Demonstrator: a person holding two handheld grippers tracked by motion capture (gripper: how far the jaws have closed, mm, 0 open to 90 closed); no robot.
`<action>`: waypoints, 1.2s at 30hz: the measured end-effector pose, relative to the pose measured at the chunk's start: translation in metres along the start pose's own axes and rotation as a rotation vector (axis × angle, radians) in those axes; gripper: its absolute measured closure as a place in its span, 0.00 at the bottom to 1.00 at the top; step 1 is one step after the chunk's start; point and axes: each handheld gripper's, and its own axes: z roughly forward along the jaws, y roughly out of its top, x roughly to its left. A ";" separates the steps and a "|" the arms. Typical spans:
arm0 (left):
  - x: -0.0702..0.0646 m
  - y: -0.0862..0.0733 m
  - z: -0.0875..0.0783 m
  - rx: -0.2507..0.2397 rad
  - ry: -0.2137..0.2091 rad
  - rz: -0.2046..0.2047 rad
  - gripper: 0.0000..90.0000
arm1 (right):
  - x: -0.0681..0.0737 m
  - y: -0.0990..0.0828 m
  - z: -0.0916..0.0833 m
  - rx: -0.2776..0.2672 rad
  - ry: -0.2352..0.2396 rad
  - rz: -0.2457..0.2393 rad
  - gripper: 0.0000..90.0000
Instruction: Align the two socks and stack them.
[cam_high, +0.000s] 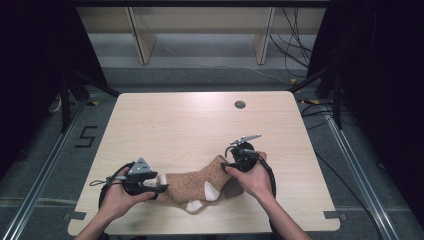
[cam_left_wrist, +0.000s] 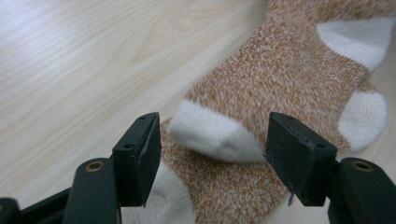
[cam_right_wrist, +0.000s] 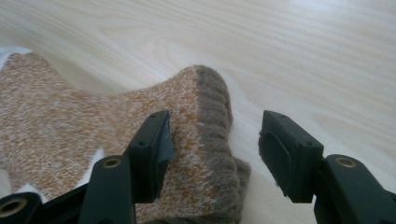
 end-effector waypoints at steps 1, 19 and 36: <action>0.001 -0.001 0.000 0.017 -0.008 0.008 0.39 | 0.000 -0.001 0.001 -0.002 0.007 0.028 0.48; -0.002 0.001 0.020 0.100 -0.064 0.016 0.57 | 0.003 -0.009 0.012 0.046 0.044 0.010 0.68; -0.008 0.015 -0.008 0.037 -0.051 0.079 0.94 | 0.013 -0.009 -0.007 -0.002 0.042 0.001 0.69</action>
